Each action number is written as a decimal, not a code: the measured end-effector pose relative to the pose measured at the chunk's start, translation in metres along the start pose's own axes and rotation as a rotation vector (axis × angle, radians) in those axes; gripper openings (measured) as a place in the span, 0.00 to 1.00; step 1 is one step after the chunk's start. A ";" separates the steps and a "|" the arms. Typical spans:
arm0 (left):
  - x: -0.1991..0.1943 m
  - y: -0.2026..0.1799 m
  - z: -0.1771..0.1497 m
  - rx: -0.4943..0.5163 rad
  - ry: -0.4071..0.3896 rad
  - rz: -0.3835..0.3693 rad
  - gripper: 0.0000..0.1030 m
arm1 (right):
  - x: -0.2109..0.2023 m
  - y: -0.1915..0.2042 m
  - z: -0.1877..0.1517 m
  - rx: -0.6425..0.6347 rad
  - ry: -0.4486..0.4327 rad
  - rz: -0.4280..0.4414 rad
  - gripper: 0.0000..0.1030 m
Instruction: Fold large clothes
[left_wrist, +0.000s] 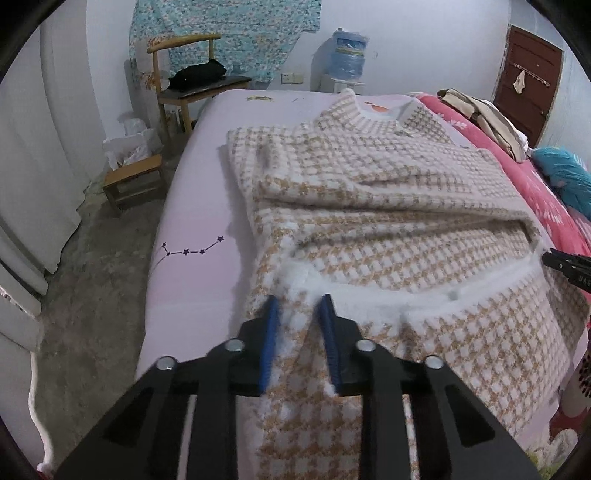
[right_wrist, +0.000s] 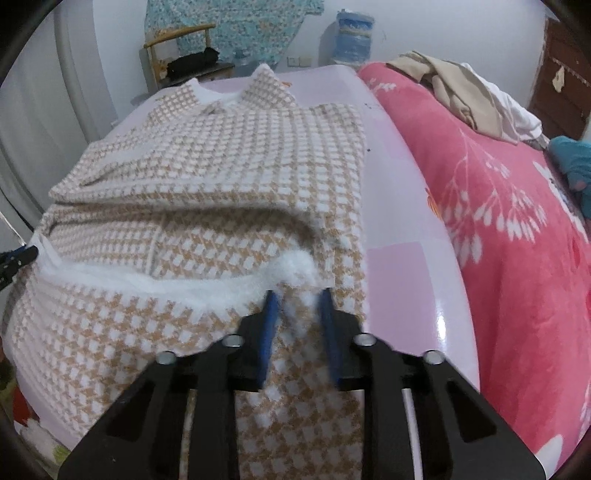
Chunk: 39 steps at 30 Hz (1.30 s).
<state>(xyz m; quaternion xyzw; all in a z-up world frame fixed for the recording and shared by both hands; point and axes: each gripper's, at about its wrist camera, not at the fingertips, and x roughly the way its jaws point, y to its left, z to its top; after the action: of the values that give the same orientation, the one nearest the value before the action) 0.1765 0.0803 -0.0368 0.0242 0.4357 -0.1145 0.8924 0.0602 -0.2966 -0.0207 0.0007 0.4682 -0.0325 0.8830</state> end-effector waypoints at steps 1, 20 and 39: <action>0.000 -0.001 0.000 0.003 0.000 -0.002 0.13 | -0.001 0.001 0.000 0.001 0.003 0.009 0.06; 0.028 0.008 0.043 -0.014 -0.106 0.056 0.10 | 0.036 -0.028 0.053 0.170 -0.068 0.063 0.08; -0.010 0.019 0.042 -0.106 -0.183 0.055 0.25 | 0.032 0.055 0.034 -0.001 0.005 0.265 0.27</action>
<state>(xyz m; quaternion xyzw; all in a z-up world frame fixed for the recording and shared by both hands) 0.2077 0.0949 -0.0042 -0.0218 0.3572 -0.0686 0.9312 0.1096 -0.2442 -0.0292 0.0624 0.4664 0.0847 0.8783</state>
